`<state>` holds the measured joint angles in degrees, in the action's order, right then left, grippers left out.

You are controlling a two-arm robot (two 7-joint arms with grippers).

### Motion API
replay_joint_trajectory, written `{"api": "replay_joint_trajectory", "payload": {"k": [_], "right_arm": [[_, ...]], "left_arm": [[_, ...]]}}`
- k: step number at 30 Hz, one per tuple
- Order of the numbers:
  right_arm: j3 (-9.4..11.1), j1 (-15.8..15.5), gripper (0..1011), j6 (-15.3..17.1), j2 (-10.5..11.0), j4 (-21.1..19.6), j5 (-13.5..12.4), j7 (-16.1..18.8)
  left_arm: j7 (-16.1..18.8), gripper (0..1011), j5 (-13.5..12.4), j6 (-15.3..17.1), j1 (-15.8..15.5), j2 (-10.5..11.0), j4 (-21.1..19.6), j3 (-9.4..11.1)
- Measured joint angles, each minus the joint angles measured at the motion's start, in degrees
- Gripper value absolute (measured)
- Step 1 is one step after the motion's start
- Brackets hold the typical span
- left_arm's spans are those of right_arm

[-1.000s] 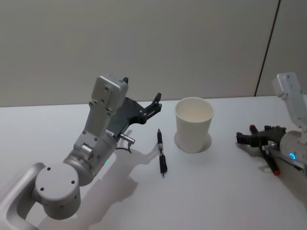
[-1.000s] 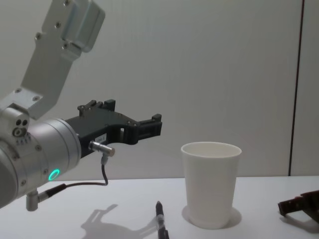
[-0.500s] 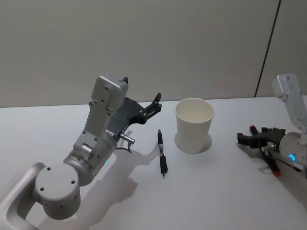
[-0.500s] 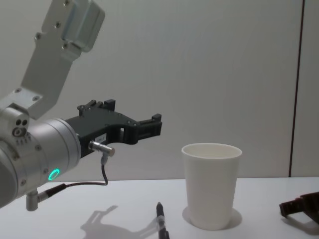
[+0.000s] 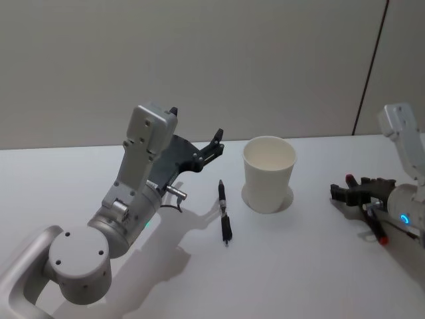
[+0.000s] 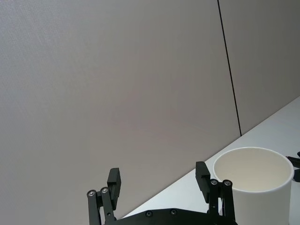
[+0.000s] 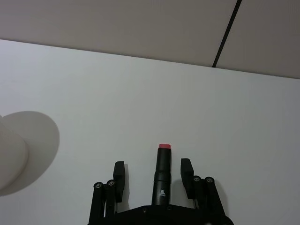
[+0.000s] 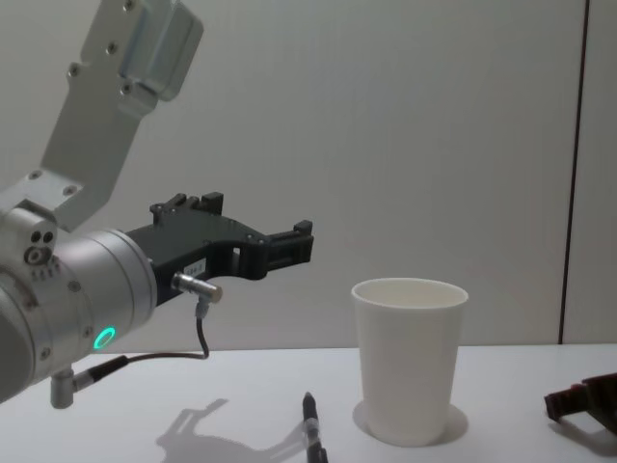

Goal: Place the pen into the pen holder.

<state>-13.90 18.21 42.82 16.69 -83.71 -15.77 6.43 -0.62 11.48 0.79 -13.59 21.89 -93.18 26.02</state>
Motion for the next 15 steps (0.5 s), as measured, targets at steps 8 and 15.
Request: {"api": "replay_joint_trajectory", "payload": {"k": [8,15], "right_arm": [[0.0,-0.03,685,0.0,0.0,0.02,-0.03,-0.05],[0.0,-0.05,640,-0.01,0.0,0.05,-0.03,-0.07]], "left_arm": [[0.0,1003,0.0,0.0,0.0,0.0,0.0,0.0],[0.0,1003,0.0,0.0,0.0,0.0,0.0,0.0]]}}
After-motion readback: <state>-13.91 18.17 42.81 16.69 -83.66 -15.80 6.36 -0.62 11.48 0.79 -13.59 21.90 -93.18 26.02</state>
